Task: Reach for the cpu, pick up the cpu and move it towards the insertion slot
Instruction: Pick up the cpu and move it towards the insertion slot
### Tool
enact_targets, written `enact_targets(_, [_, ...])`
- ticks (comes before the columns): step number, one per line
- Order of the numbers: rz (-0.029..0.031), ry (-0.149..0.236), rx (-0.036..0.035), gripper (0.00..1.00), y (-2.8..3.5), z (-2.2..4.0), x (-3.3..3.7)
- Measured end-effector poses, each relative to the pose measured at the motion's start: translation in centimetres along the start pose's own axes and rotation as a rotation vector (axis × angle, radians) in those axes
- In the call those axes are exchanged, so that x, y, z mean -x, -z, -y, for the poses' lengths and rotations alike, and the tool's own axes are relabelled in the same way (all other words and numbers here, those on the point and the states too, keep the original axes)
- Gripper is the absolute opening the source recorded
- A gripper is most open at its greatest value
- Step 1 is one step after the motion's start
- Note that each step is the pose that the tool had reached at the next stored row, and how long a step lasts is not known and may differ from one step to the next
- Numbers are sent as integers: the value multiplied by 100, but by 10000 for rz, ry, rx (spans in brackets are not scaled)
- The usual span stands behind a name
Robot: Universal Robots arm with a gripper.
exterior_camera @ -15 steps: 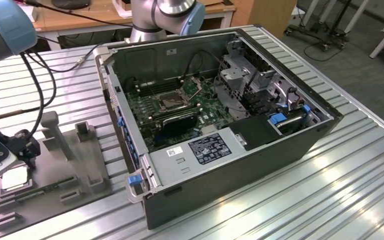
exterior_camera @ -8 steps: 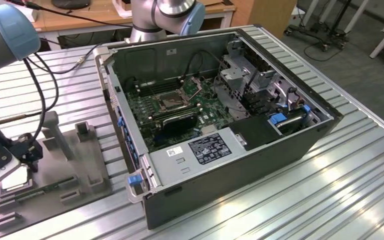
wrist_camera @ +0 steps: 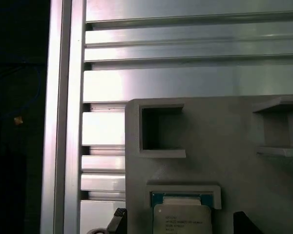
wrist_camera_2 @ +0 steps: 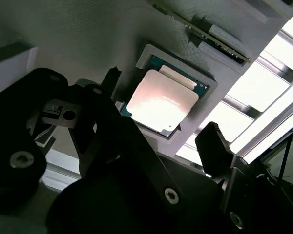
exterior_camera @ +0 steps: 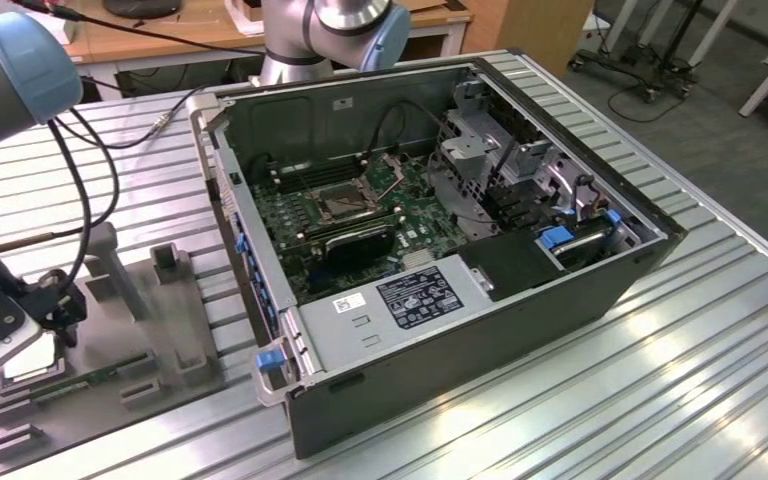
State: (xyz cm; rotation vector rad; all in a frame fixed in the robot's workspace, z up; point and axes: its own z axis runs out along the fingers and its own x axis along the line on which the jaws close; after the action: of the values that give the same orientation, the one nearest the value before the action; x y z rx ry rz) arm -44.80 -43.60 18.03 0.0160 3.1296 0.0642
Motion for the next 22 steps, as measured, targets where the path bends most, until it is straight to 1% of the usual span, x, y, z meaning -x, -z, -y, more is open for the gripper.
enact_targets(2, [-1,0,-3,89,-2,6,0])
enact_targets(3, [0,0,-4,82,-4,8,0])
enact_targets(10, [-2,-16,-16,82,-18,21,1])
enact_targets(11, [-1,-16,-17,81,-21,21,3])
enact_targets(13, [-1,-16,-17,81,-21,21,3])
enact_targets(14, [0,-16,-16,74,-22,21,4])
enact_targets(20, [0,-16,-16,74,-22,21,4])
enact_targets(22, [-1,-15,-17,73,-22,21,5])
